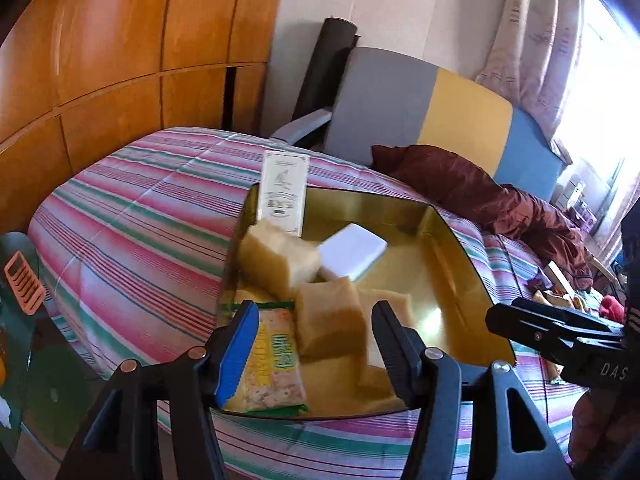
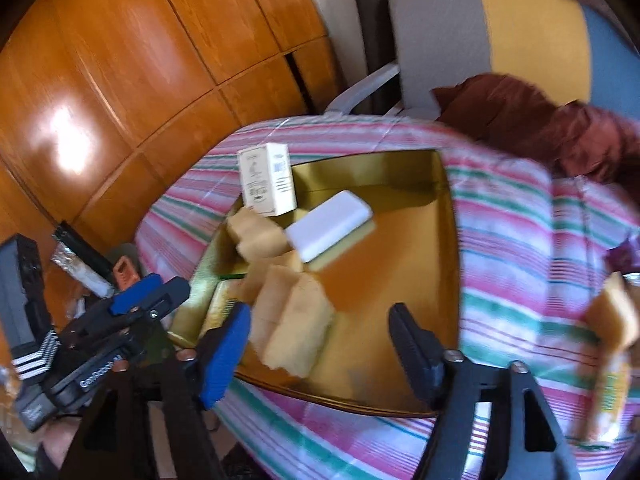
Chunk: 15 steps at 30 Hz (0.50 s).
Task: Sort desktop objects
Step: 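Carry the packet and sponge to the gold tray and release both, then move both tools back to the pile of items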
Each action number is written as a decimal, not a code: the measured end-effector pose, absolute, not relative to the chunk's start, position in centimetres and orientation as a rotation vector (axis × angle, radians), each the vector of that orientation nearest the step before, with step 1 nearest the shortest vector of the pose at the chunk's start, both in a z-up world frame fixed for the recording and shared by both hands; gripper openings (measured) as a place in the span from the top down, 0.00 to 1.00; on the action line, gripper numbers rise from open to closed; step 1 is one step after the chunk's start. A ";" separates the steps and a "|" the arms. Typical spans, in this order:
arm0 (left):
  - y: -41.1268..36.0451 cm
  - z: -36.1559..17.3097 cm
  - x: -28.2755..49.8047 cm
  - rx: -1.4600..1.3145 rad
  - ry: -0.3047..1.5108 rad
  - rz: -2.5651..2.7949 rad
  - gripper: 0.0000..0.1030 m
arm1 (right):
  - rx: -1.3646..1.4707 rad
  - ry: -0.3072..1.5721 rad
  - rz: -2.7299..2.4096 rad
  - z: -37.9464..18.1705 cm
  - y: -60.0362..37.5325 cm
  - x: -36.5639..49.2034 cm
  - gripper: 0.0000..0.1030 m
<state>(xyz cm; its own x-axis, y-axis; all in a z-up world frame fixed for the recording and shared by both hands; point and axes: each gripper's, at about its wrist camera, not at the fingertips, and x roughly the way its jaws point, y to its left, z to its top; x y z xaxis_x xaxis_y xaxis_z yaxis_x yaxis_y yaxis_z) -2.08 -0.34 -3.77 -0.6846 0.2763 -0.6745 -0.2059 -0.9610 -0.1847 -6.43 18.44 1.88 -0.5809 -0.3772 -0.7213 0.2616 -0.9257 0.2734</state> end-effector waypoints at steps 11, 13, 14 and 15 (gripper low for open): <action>1.9 -3.6 -1.4 -1.084 -0.098 2.597 0.42 | 1.103 -0.001 -2.765 3.2 20.5 -4.3 0.17; 2.5 -3.6 -1.2 -1.080 -0.080 2.587 0.42 | 1.103 0.009 -2.787 3.2 21.0 -4.0 0.17; 2.8 -3.6 -1.2 -1.082 -0.070 2.576 0.42 | 1.106 0.009 -2.793 3.1 21.2 -3.9 0.17; 3.2 -3.6 -1.1 -1.084 -0.057 2.568 0.42 | 1.110 0.009 -2.799 3.1 21.5 -3.9 0.17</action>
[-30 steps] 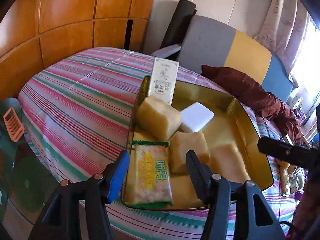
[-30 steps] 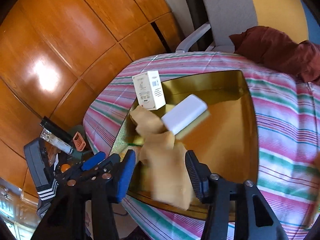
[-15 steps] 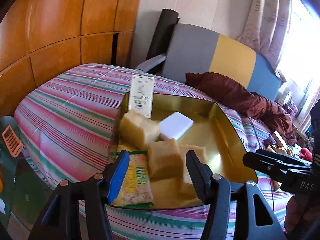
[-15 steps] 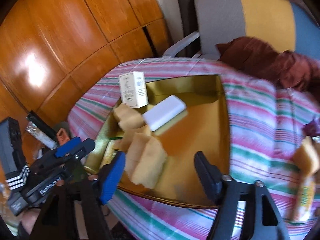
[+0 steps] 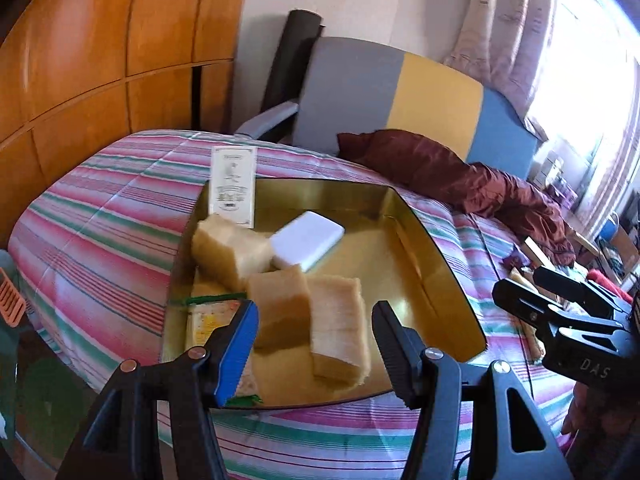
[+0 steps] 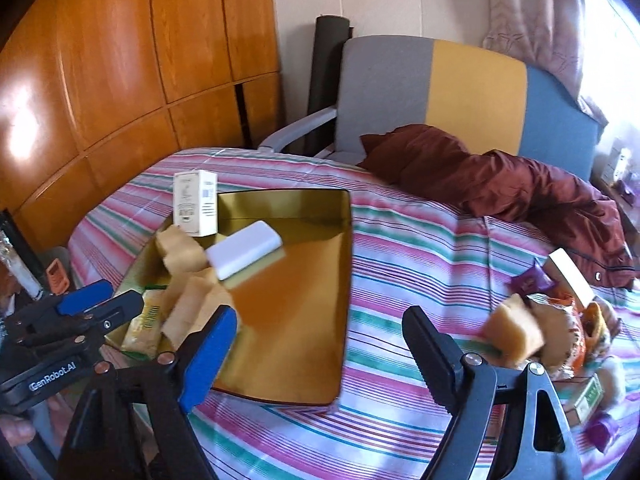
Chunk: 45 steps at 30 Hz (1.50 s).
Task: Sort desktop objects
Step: 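Move both tools back to the pile of items, then grasp the purple packet with the right tool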
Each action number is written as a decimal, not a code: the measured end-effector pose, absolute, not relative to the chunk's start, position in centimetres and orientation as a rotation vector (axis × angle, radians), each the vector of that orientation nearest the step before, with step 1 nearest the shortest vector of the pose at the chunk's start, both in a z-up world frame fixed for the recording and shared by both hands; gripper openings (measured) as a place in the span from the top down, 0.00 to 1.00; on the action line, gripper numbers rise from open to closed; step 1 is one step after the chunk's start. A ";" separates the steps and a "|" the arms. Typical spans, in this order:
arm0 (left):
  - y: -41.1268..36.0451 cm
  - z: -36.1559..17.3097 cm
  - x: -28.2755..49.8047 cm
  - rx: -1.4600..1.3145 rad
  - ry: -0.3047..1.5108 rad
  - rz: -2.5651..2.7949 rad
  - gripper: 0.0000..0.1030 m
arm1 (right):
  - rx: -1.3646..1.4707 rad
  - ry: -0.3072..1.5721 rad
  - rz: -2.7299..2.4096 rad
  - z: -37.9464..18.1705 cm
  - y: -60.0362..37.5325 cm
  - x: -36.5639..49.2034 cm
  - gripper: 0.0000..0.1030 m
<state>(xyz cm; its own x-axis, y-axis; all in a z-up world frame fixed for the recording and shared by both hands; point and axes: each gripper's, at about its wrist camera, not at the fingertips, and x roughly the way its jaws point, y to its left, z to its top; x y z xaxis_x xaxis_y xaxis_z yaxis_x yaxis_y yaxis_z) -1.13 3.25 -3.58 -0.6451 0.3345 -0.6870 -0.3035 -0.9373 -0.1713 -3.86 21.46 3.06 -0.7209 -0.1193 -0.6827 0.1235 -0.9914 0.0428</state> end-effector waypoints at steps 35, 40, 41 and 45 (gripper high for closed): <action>23.7 -3.7 1.5 -1.005 0.273 2.008 0.38 | 1.902 -0.400 -2.821 0.6 53.9 2.8 0.42; 26.8 -4.6 1.8 -1.037 0.315 1.937 0.38 | 2.105 -0.255 -2.601 -1.7 56.0 1.6 0.42; 27.2 -4.7 1.9 -1.036 0.322 1.928 0.38 | 2.124 -0.232 -2.580 -2.0 56.1 1.4 0.42; 29.1 -5.8 1.8 -1.070 0.352 1.878 0.38 | 2.219 -0.138 -2.452 -4.0 56.1 0.3 0.42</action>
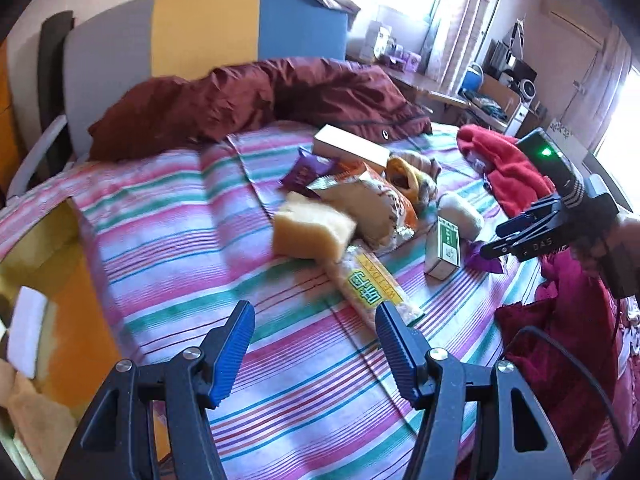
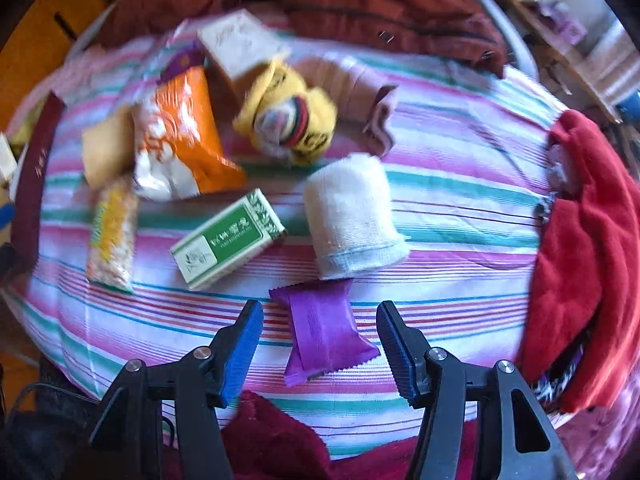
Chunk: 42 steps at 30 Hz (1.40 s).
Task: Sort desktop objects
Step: 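Grasp the purple packet with the right tool, then grasp a WEIDAN cracker packet with the left tool while the right tool holds the purple packet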
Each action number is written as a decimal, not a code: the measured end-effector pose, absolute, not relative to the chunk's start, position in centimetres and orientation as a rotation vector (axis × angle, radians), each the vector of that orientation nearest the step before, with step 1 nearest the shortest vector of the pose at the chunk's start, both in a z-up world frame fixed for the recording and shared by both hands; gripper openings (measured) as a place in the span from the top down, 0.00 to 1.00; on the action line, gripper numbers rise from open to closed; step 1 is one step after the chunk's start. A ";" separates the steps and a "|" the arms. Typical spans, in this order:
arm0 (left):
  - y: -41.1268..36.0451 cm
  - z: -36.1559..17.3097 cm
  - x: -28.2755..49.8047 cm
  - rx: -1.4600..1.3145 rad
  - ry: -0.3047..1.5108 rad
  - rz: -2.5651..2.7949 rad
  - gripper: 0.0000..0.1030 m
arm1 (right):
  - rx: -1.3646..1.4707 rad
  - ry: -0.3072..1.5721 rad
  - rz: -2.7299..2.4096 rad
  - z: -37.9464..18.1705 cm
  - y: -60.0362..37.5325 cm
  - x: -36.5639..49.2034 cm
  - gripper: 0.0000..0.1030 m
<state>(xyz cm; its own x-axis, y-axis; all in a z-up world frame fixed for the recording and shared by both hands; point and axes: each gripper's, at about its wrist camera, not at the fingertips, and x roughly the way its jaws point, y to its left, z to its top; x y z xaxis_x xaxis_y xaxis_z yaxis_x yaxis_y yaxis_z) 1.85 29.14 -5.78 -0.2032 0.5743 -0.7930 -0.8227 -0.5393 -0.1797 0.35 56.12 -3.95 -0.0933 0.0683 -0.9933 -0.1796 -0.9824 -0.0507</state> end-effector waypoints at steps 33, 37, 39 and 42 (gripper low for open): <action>39.7 -12.3 2.4 -1.251 0.489 1.869 0.35 | -2.197 0.027 2.141 -6.0 56.8 2.4 0.61; 40.1 -12.6 3.1 -1.212 0.571 1.883 0.32 | -2.208 0.010 2.155 -5.7 56.5 2.9 0.61; 40.1 -12.8 3.5 -1.190 0.600 1.894 0.30 | -2.211 -0.005 2.164 -5.5 56.3 3.3 0.62; 39.6 -12.7 3.6 -1.173 0.596 1.907 0.31 | -2.209 -0.034 2.168 -5.2 56.0 3.7 0.62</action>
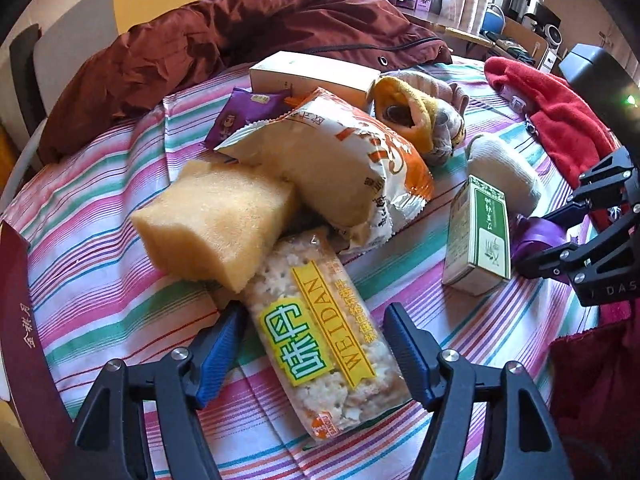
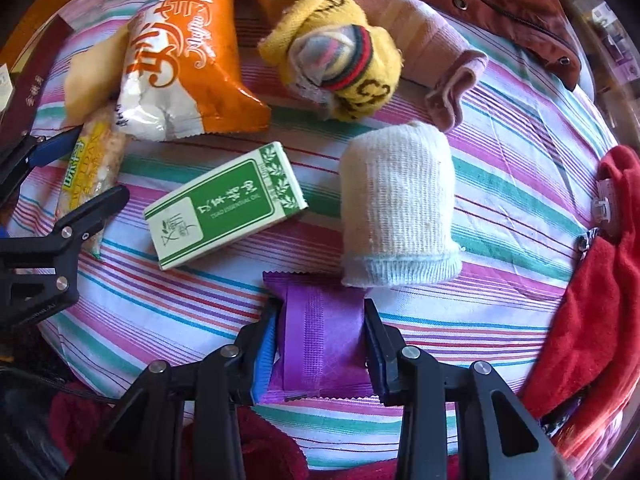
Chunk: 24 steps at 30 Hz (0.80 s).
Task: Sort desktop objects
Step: 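Grasp a WEIDAN cracker packet with the left tool while the right tool holds the purple packet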
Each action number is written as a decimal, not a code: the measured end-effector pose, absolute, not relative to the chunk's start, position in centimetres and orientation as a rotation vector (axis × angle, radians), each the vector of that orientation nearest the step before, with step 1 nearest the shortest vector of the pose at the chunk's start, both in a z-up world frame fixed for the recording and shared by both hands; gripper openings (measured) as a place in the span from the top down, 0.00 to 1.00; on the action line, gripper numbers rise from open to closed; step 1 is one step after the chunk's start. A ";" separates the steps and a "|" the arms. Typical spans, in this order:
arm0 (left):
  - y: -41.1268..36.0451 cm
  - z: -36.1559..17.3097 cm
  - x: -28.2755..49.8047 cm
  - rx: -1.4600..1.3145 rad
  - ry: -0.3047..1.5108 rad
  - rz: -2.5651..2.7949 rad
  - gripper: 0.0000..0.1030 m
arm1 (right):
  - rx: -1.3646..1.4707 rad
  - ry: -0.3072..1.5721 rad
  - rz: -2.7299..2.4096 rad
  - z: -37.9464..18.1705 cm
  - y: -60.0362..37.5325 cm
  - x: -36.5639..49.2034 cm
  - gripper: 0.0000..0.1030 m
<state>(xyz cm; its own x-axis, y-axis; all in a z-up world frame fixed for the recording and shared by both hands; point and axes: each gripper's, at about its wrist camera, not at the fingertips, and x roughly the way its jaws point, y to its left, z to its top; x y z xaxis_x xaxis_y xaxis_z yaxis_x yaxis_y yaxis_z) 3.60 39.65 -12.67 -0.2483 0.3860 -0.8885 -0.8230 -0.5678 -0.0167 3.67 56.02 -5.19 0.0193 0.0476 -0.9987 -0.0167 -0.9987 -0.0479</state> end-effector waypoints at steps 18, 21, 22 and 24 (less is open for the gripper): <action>35.9 -12.0 4.9 -1.070 0.588 1.959 0.51 | -2.136 -0.091 2.248 -1.9 54.0 6.7 0.62; 35.1 -11.9 5.0 -1.071 0.564 1.968 0.52 | -2.106 -0.097 2.264 -0.9 53.7 7.7 0.62; 34.7 -11.8 5.1 -1.068 0.554 1.973 0.52 | -2.097 -0.098 2.271 -0.6 53.6 8.0 0.62; 34.1 -11.7 5.1 -1.068 0.536 1.973 0.52 | -2.076 -0.089 2.283 0.0 53.4 8.9 0.62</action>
